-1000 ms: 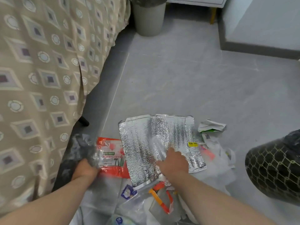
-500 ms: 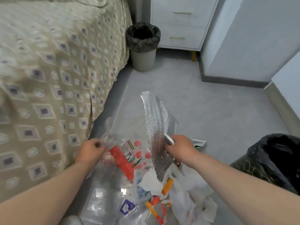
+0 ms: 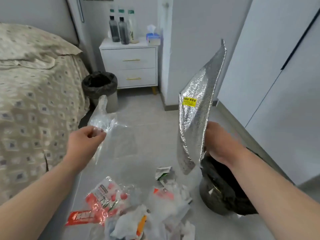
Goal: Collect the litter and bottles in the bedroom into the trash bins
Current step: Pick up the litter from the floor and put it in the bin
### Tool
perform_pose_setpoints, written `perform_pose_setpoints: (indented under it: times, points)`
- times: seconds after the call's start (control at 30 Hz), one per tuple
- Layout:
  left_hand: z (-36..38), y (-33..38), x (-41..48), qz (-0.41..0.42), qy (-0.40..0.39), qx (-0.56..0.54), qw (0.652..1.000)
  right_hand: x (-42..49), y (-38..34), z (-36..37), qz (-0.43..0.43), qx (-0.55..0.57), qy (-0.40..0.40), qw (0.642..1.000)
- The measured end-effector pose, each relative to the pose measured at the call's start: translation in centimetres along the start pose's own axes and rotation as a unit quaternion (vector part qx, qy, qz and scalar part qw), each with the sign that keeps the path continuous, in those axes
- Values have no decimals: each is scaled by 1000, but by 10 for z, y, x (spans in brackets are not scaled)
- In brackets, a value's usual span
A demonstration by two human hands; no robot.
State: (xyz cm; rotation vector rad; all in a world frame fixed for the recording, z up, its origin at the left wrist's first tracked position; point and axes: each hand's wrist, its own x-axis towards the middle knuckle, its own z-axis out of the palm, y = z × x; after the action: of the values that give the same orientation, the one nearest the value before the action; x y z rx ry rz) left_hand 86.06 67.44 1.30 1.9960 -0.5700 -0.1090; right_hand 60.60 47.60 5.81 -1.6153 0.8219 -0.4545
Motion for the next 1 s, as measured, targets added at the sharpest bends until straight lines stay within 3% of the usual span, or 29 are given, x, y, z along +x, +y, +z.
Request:
perform_pose_setpoints:
  times: [0.13,0.33,0.5,0.63,0.77,0.87,0.93,1.0]
  points:
    - [56,65,-20,30,-48,-95,994,-3,0,-75,1,-71,17,997]
    - [156,119,-69,42,-184,-181,965,-33,29,-169,53,-129,130,982]
    - [237,150,-114,30,-285,-229,930,-55,54,-230,89,-58,222,969]
    - [298,150,-143,55,-332,-165,927,-57,78,-253,110,-1,282,953]
    - [342,128,-157,131,-347,-21,928,-53,93,-257,121,29,296,947]
    - [354,115,-163,161,-423,75,889,-49,97,-259,122,22,295,947]
    - [355,107,-166,155,-497,69,851,-47,101,-262,119,18,295,948]
    - [352,95,-164,218,-450,62,864,-44,105,-263,118,19,296,948]
